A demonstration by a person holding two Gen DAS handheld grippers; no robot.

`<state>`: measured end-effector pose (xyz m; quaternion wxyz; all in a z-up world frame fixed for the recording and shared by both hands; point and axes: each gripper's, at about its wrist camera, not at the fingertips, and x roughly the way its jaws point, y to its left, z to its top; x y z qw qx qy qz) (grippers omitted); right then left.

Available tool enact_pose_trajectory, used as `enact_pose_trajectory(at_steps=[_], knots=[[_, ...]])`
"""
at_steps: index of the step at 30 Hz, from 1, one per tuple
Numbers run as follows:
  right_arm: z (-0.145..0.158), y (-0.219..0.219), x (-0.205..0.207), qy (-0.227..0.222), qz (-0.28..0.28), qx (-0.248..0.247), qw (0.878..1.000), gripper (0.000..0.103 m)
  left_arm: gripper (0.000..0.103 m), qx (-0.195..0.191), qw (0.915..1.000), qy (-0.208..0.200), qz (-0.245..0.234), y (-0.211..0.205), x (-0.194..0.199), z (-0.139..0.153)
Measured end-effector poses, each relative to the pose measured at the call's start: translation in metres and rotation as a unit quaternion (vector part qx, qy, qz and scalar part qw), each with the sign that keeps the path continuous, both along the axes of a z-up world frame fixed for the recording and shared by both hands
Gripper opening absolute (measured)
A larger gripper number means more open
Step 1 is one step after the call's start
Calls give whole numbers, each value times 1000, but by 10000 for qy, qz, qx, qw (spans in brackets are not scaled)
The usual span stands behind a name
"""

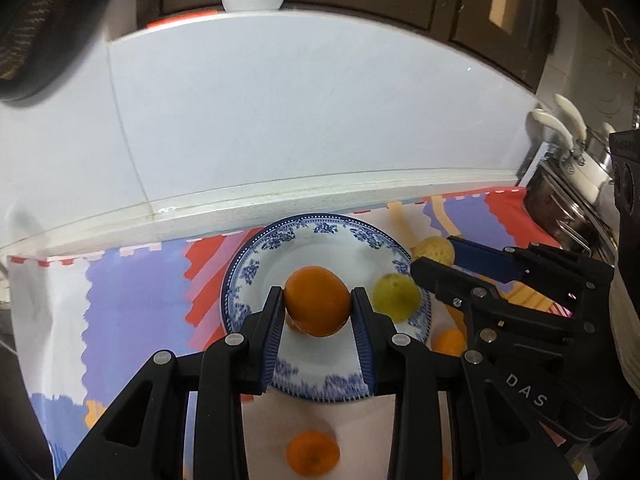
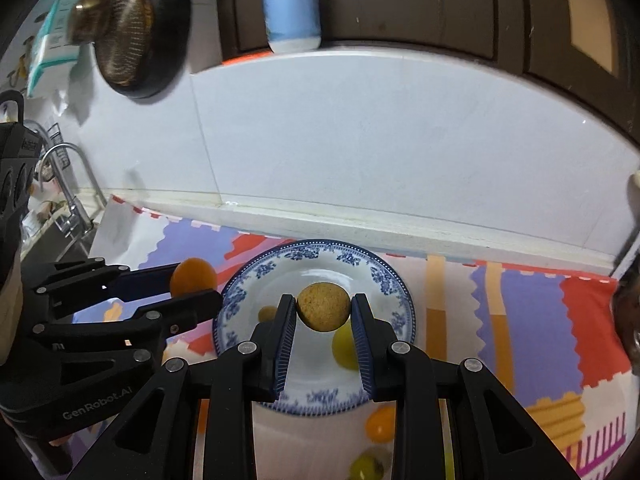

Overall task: Organize fruits
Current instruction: 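Carry the orange and brown fruit onto the plate and open both tools, then lift both open tools away from the plate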

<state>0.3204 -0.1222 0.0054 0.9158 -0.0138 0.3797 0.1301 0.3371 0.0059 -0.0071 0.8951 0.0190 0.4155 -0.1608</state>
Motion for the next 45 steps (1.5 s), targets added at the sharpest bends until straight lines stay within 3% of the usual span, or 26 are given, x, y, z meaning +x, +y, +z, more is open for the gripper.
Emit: enact_pose_trajectory(at_steps=[12, 23, 35, 45], knots=[[-52, -11, 70, 872, -169, 235, 9958, 29, 33, 122, 9985, 527, -1, -14, 59, -43], [-83, -14, 95, 1356, -266, 298, 9900, 29, 34, 240, 9962, 839, 31, -16, 75, -72], [-57, -18, 71, 1002, -341, 277, 9940, 39, 50, 429, 9976, 419, 345, -10, 40, -44], [-14, -22, 5, 406, -470, 158, 9979, 49, 61, 303, 9981, -20, 534, -5, -24, -6]])
